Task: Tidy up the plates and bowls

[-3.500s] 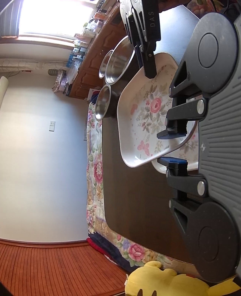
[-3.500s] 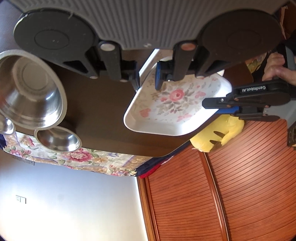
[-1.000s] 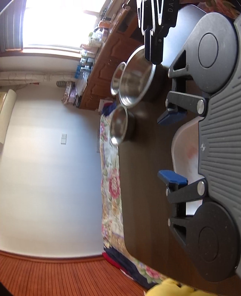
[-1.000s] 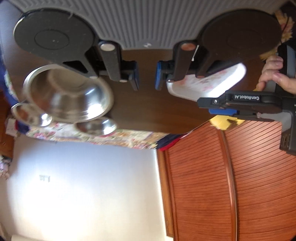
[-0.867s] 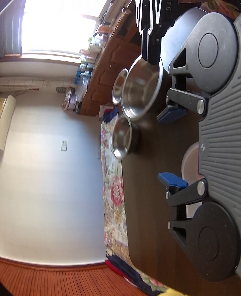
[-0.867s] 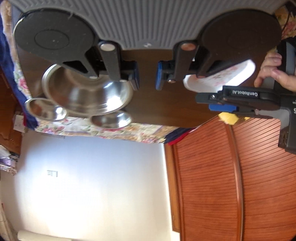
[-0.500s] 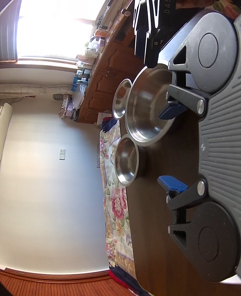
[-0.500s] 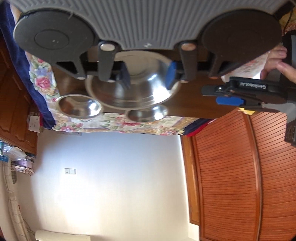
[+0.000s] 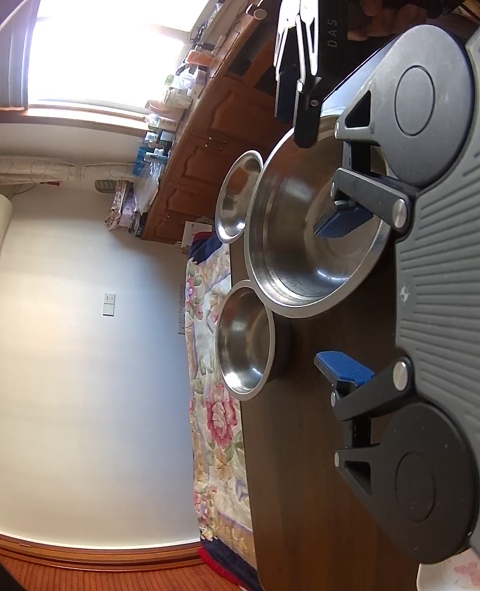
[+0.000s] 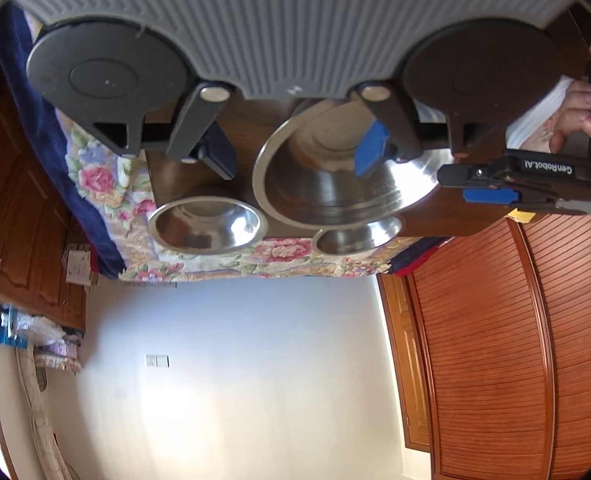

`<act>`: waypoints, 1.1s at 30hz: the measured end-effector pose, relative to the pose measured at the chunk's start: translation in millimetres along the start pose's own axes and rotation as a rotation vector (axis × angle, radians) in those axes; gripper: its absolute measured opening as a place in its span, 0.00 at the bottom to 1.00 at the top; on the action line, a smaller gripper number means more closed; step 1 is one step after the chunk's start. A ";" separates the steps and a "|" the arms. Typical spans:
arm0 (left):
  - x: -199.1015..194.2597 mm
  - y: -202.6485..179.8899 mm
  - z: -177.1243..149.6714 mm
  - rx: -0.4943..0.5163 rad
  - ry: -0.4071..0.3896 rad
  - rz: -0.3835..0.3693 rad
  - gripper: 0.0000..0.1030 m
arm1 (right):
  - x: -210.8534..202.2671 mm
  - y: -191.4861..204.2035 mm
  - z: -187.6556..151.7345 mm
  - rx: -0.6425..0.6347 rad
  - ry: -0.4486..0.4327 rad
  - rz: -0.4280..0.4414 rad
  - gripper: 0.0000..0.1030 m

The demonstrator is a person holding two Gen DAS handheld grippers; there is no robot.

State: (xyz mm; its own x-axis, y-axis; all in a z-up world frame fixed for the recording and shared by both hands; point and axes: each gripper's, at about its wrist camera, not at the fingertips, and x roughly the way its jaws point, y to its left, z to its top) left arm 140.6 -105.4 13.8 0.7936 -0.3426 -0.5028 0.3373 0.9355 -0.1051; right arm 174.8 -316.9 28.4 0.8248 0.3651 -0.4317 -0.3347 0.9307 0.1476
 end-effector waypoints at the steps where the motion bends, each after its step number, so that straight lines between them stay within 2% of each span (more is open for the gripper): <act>1: 2.8 -0.3 0.4 -0.001 0.003 0.001 0.67 | 2.1 -0.8 -0.2 0.000 0.007 0.006 0.69; 10: 19.1 -2.5 2.6 0.004 0.023 -0.004 0.65 | 12.1 -5.7 0.7 -0.014 0.033 0.020 0.69; 12: 22.0 -3.5 3.3 0.004 0.024 -0.006 0.61 | 14.6 -7.3 1.0 -0.009 0.043 0.024 0.69; 14: 25.7 -4.6 4.1 0.000 0.029 -0.003 0.50 | 18.2 -8.2 1.7 -0.010 0.051 0.023 0.69; 18: 29.4 -5.4 4.4 -0.007 0.033 -0.005 0.44 | 24.8 -10.0 2.9 0.005 0.070 0.014 0.68; 24: 28.6 -4.2 2.7 -0.011 0.037 -0.002 0.35 | 28.3 -8.1 1.5 0.020 0.086 0.033 0.45; 27: 25.9 -3.4 2.0 -0.016 0.040 -0.004 0.34 | 26.3 -7.0 0.9 0.030 0.077 0.029 0.43; 29: 23.4 -1.7 1.3 -0.026 0.043 -0.009 0.34 | 23.7 -7.4 0.0 0.037 0.072 0.023 0.37; 33: 14.7 -2.3 0.5 -0.027 0.037 -0.020 0.34 | 16.8 -4.5 -0.8 0.042 0.060 0.020 0.35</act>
State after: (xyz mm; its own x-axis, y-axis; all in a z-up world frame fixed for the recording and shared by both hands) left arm 151.6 -112.6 7.1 0.7675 -0.3584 -0.5315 0.3387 0.9306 -0.1385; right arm 189.8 -314.9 19.7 0.7891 0.3826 -0.4806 -0.3303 0.9239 0.1932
